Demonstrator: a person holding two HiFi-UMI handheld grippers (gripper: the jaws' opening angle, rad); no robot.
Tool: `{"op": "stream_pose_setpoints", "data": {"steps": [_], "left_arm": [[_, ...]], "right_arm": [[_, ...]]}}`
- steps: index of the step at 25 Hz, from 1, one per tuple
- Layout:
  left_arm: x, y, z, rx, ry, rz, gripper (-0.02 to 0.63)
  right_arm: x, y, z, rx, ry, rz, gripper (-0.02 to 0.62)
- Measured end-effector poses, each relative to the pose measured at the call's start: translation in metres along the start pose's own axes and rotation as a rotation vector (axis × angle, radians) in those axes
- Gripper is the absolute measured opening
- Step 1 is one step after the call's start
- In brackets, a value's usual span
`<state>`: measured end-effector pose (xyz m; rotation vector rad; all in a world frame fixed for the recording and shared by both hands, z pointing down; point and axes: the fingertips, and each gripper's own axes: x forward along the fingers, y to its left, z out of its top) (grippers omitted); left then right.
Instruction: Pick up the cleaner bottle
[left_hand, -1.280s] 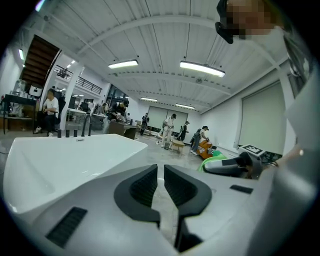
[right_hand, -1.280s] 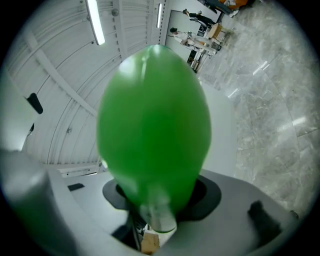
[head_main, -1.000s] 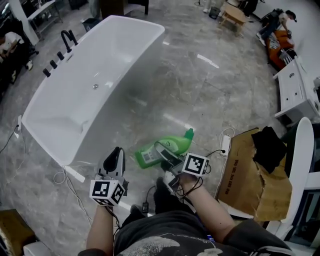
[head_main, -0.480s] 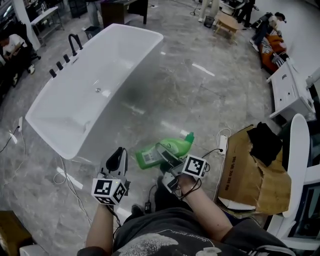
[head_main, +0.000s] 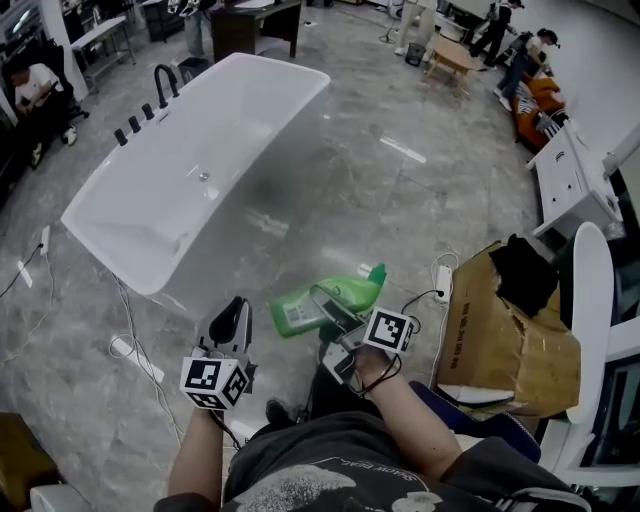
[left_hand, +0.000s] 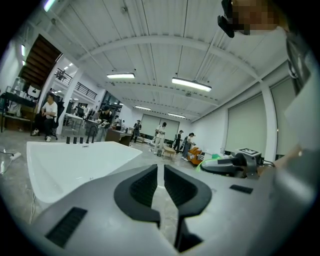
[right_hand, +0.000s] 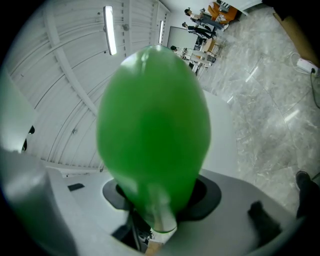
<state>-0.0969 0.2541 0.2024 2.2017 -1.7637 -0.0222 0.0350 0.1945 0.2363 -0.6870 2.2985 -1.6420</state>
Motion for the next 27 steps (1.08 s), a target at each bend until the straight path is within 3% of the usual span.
{"op": "stream_pose_setpoints", "data": {"steps": [8,27], "left_arm": [[-0.045,-0.007,0.003,-0.003,-0.018,-0.022,0.051],[-0.083,-0.017,-0.007,0.004,0.002,-0.098,0.051]], "right_arm": [[-0.017,0.025,-0.043,-0.016,-0.004,0.005,0.195],[-0.034,0.044,-0.079,0.007,-0.047,-0.022,0.195]]}}
